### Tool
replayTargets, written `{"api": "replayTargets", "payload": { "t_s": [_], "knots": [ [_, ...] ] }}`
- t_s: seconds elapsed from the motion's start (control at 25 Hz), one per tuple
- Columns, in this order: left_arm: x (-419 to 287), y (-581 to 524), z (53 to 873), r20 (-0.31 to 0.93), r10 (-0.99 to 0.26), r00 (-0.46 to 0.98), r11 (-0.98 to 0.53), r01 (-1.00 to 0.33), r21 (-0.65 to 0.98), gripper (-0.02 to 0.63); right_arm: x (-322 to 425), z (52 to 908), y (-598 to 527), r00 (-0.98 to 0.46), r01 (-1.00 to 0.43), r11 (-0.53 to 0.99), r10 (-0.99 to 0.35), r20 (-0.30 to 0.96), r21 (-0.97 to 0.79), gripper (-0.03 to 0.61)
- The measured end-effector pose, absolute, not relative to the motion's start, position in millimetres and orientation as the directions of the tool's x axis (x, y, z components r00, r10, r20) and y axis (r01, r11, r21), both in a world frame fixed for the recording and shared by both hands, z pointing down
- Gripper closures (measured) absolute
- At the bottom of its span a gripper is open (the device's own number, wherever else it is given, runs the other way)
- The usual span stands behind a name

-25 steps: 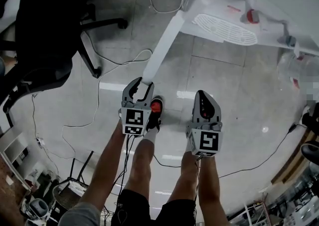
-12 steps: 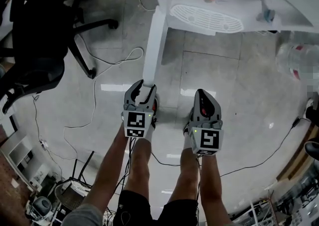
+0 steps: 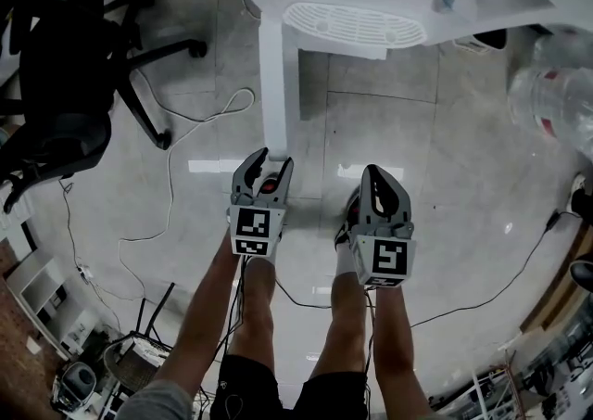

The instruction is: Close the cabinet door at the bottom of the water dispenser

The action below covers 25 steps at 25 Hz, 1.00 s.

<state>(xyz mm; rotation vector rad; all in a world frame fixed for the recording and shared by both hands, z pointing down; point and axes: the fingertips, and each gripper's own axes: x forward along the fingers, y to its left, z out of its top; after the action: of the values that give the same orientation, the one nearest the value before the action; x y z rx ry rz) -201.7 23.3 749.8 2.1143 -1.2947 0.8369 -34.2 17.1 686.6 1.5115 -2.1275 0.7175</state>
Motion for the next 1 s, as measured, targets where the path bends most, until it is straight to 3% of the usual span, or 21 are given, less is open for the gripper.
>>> {"api": "replayTargets", "payload": {
  "t_s": [0.48,1.0],
  "knots": [
    [-158.1,21.5,750.2,0.730,-0.572,0.375,-0.431,-0.894,0.122,0.400,3.3,693.2,26.5,-0.285,-0.958,0.230,-0.733,0.618,-0.170,0.557],
    [-105.1,4.9,750.8,0.722,-0.575,0.385,-0.475,-0.876,0.089,0.439,48.6,697.1,33.5,-0.232,-0.972,0.155,-0.753,0.616,-0.177,0.557]
  ]
}}
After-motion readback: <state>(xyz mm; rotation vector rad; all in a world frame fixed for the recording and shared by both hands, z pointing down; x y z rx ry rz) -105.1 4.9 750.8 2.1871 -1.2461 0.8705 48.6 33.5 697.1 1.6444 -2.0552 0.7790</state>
